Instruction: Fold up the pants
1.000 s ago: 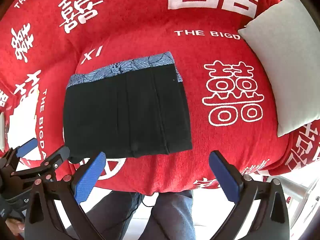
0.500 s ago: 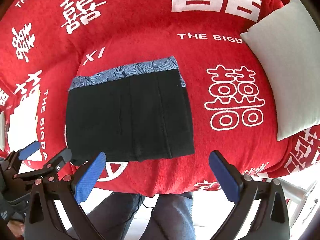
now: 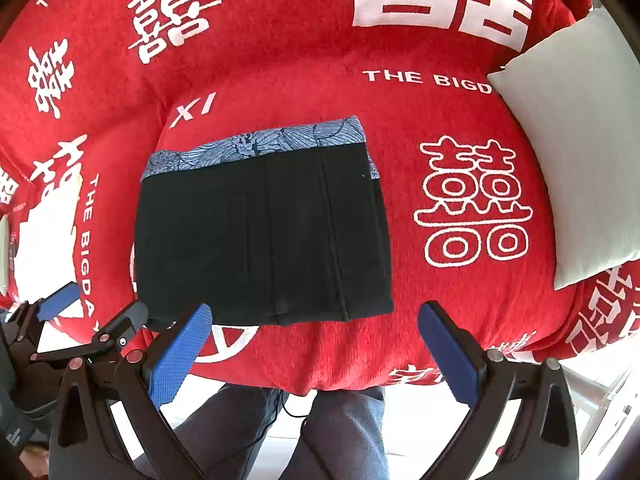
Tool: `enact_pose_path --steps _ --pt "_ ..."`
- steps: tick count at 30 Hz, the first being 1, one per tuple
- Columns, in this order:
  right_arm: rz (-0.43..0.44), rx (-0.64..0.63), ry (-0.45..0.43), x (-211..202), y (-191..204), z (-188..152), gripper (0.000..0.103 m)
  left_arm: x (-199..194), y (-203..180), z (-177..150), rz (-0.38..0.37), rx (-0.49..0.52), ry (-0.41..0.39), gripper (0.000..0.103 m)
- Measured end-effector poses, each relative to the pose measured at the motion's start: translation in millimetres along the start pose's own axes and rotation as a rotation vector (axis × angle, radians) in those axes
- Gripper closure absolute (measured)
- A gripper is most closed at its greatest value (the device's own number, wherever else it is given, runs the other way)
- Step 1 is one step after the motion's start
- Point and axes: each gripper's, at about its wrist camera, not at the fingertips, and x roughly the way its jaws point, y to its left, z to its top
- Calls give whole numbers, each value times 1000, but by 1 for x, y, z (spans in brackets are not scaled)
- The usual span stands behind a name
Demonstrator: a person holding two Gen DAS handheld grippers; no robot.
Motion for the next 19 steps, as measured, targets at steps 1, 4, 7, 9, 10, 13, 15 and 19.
enact_pose_path --steps 1,4,7,9,10,13,15,19 --pt "0 -1 0 0 0 0 0 0 0 0 -1 -1 0 2" --pt "1 -5 2 1 2 0 0 0 0 -1 -2 -1 0 2" --pt "1 -11 2 2 3 1 0 2 -2 -2 0 1 5 2" --pt "3 -13 2 2 4 2 0 4 -2 -2 -1 -3 13 2" --pt "4 -14 2 3 4 3 0 5 -1 -2 -2 -7 19 2" --pt "5 -12 3 4 5 3 0 7 0 -4 -16 -20 22 2" --pt "5 -13 3 4 5 4 0 5 0 -5 -26 -21 7 2" --pt "4 -14 4 5 5 5 0 5 -2 -5 -24 -19 6 2"
